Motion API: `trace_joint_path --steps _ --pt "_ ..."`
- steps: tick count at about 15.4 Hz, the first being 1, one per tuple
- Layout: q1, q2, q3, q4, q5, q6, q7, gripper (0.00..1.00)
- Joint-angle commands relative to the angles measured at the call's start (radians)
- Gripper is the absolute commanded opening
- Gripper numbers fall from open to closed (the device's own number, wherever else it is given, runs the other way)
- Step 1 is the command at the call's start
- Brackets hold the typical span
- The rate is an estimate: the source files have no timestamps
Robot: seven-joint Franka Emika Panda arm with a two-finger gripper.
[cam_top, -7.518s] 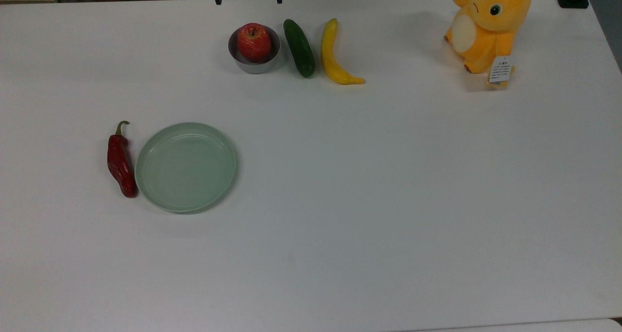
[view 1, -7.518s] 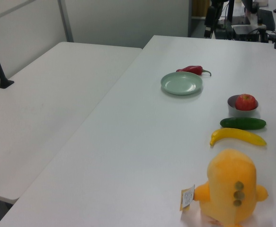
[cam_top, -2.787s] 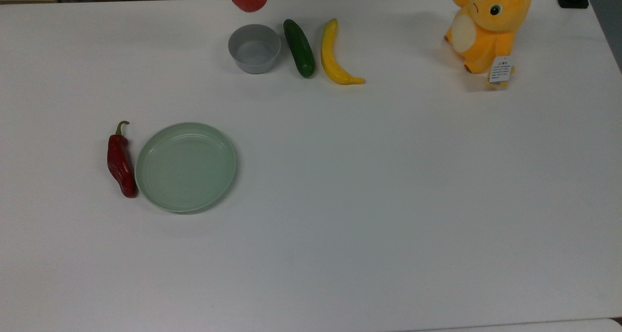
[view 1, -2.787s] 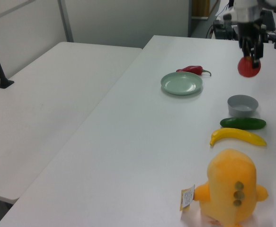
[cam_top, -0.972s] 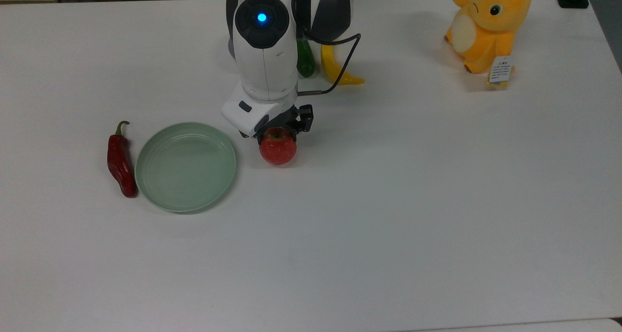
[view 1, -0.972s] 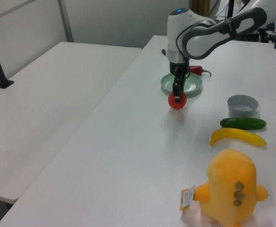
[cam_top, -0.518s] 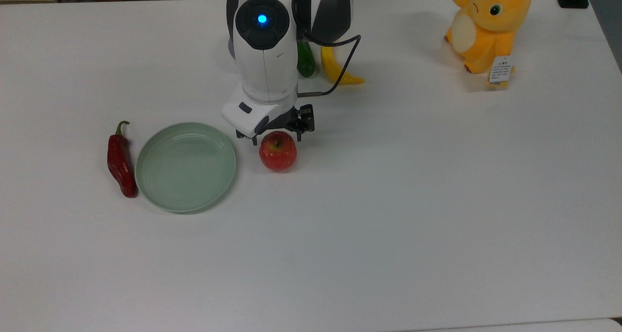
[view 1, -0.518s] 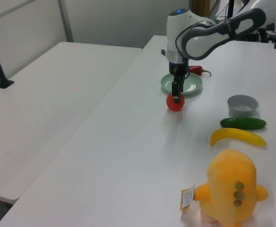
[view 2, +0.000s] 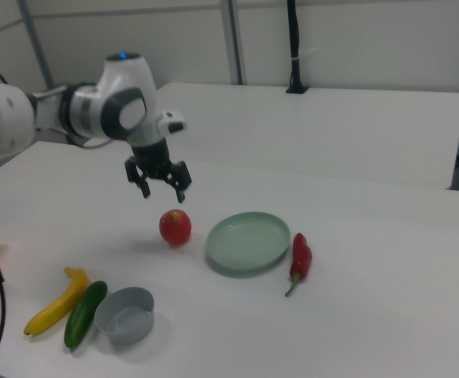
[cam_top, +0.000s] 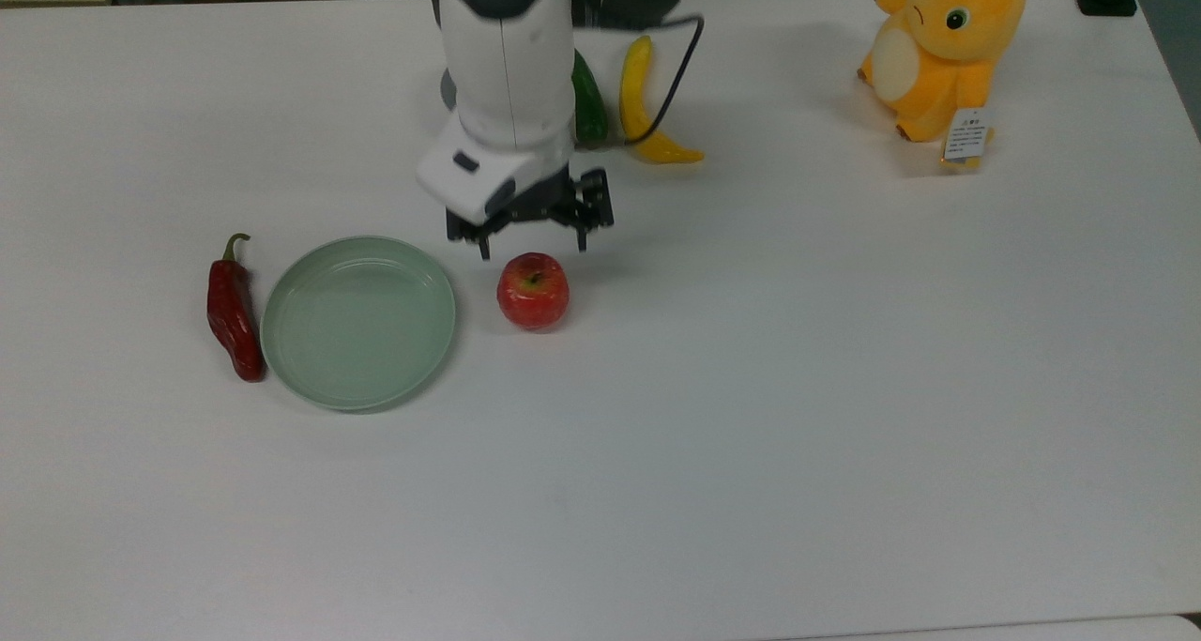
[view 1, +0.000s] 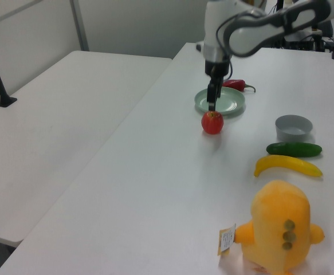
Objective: Red apple placed in the center of the desktop
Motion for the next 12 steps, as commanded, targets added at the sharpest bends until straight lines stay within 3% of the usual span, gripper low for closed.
trace_joint_path --steps 1,8,12 --pt "0.005 -0.199 -0.008 -0.04 0.003 -0.168 0.034 1.0" --pt "-0.001 -0.419 -0.019 -0.032 0.008 -0.396 0.266 1.0" --pt "0.0 -0.459 -0.017 -0.032 0.008 -0.508 0.295 1.0"
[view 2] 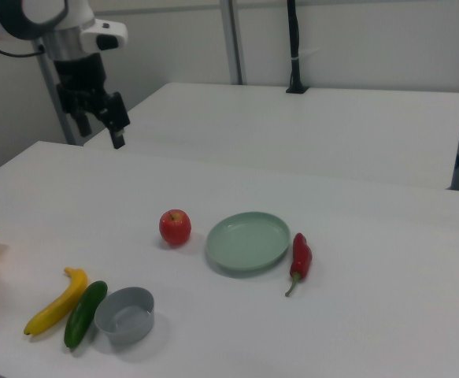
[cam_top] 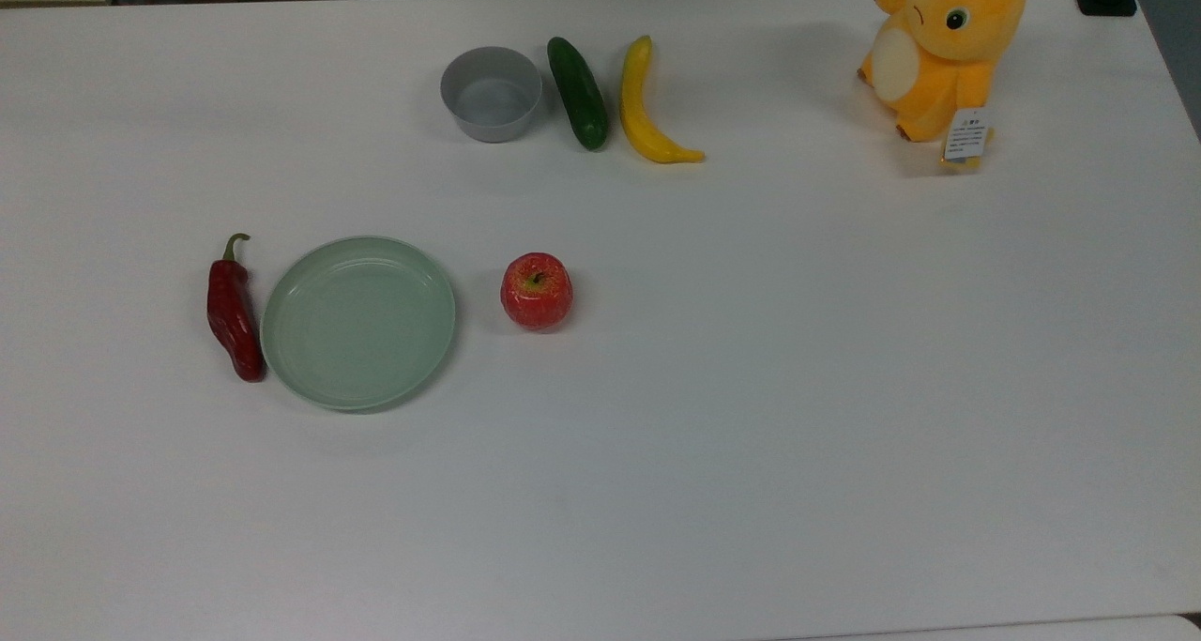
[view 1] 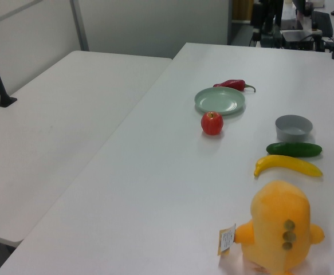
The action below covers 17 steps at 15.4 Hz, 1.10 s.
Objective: Red apple placed in the center of the desktop
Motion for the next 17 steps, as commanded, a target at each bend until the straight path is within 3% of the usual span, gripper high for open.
trace_joint_path --steps 1,4,10,17 --pt "0.007 -0.033 -0.005 -0.037 0.008 -0.061 0.032 1.0" --pt "0.004 -0.028 -0.003 -0.043 0.008 -0.04 -0.018 1.0" --pt "-0.037 0.001 0.015 -0.071 0.014 0.161 -0.169 1.0" --pt "-0.048 0.001 0.027 -0.074 0.026 0.181 -0.183 1.0"
